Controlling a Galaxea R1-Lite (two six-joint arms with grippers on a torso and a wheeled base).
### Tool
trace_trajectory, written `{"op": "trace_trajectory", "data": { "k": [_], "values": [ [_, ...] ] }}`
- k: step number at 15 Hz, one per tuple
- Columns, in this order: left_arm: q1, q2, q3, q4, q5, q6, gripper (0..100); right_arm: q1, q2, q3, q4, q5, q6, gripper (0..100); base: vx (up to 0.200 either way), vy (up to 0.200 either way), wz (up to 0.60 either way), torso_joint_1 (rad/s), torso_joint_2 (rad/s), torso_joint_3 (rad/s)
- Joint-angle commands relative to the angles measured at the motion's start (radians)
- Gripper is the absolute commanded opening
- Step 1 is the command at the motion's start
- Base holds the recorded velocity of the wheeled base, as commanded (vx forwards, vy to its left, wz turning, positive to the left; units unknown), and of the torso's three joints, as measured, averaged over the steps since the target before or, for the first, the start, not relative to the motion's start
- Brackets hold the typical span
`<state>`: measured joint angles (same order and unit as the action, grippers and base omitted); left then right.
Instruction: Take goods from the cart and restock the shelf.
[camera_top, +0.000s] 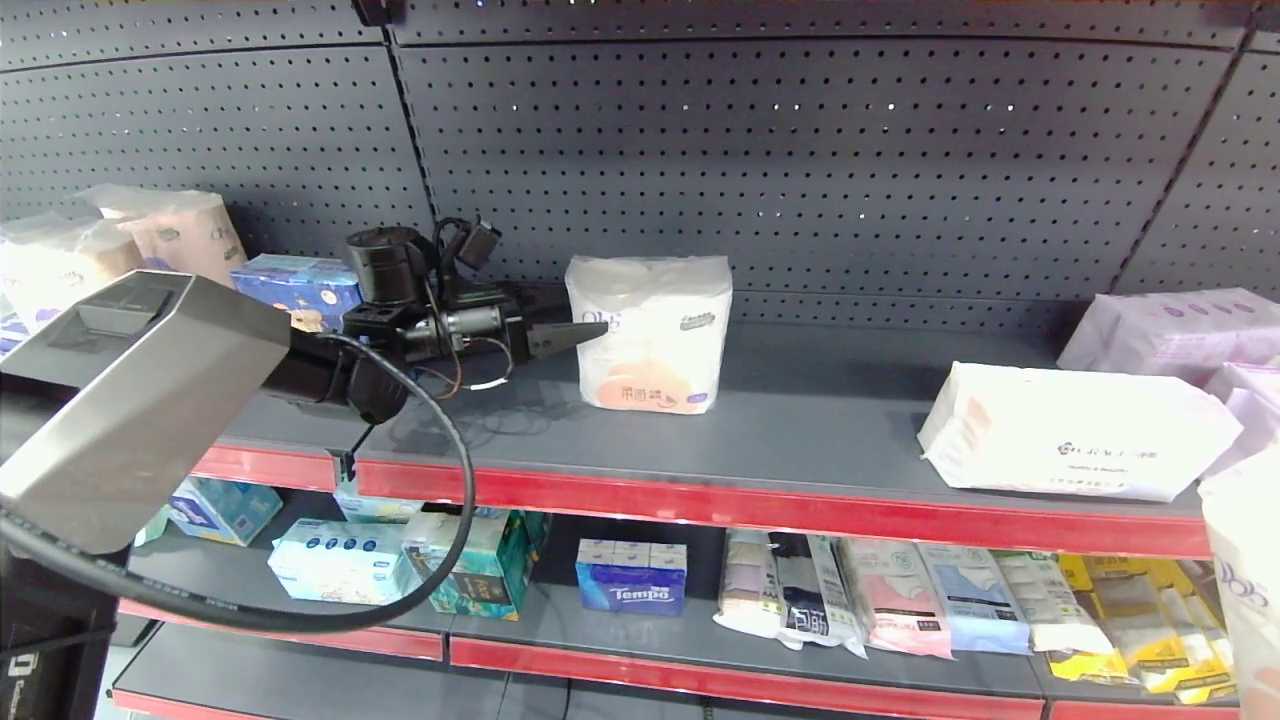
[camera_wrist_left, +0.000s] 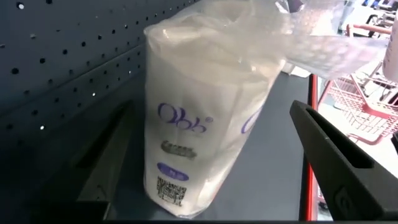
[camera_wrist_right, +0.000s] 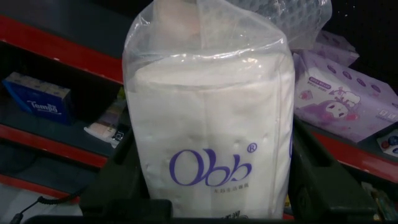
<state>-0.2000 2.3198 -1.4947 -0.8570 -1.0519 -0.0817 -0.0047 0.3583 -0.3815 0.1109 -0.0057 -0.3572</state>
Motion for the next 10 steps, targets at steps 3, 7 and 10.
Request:
{"op": "trace_trajectory", "data": {
  "k": [3,7,10],
  "values": [
    [-0.025,0.027,-0.016,-0.002,-0.002,-0.003,100,-0.001,-0.018,-0.007,0.029,-0.002,-0.002,0,0.000,0.000,0.00,0.000,0.00,0.000],
    [-0.041,0.047,-0.059,0.001,0.001,-0.004,100,-0.001,-0.047,-0.010,0.066,-0.002,-0.002,0,0.000,0.000,0.00,0.000,0.00,0.000],
    [-0.044,0.087,-0.102,-0.002,0.003,-0.003,100,-0.001,-0.056,-0.014,0.082,-0.002,-0.005,0,0.000,0.000,0.00,0.000,0.00,0.000]
  ]
}}
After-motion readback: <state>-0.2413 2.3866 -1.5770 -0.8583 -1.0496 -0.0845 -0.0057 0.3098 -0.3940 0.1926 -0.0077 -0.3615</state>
